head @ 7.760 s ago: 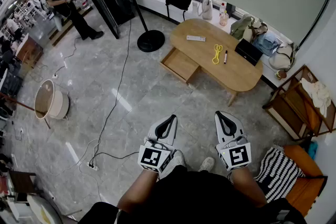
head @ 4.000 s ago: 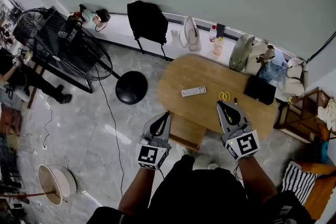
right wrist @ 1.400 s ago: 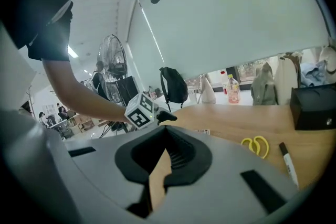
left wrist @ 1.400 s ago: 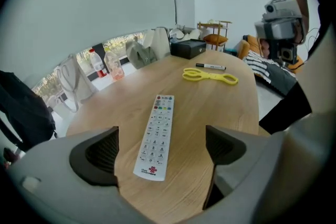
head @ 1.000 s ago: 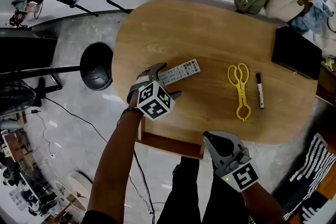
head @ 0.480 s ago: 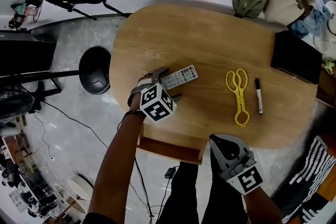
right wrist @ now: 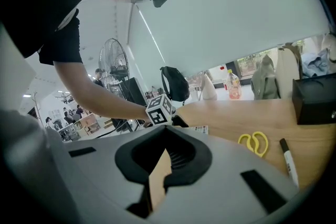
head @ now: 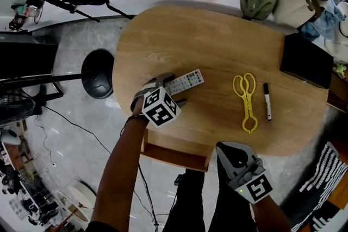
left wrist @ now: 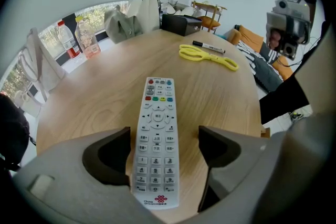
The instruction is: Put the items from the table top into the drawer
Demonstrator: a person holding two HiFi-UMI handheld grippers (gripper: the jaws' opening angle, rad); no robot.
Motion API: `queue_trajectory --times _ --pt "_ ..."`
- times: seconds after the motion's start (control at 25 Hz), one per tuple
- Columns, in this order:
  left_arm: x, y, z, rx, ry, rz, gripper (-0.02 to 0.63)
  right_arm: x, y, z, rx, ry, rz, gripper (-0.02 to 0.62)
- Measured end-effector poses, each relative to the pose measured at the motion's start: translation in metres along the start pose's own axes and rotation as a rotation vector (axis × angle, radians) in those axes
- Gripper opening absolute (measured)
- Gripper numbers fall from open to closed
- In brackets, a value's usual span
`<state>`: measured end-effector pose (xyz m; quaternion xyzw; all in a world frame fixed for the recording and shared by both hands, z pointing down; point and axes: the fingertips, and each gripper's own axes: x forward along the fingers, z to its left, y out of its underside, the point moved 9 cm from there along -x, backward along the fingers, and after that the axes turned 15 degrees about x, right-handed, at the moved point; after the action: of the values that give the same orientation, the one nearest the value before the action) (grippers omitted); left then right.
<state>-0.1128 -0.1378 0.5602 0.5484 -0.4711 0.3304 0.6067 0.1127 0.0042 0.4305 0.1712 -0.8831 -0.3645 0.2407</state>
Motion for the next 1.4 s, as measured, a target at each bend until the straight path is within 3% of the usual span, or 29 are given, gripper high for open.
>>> queue_trajectory --times 0.12,0.24,0.64,1.4 --pt "-0.002 0.0 0.001 -0.003 -0.008 -0.003 0.372 -0.002 0.0 -0.001 0.0 -0.001 0.0 -0.003" --pt "-0.005 -0.001 0.003 0.005 -0.019 0.001 0.256 -0.003 0.001 -0.001 -0.001 -0.001 -0.001 -0.003" --pt "-0.01 -0.004 -0.008 0.031 -0.016 -0.026 0.245 -0.006 0.002 0.001 -0.003 -0.009 0.0 -0.003" --pt "-0.074 0.024 -0.068 -0.066 -0.2 -0.201 0.239 0.005 0.02 0.036 -0.051 -0.012 0.004 -0.003"
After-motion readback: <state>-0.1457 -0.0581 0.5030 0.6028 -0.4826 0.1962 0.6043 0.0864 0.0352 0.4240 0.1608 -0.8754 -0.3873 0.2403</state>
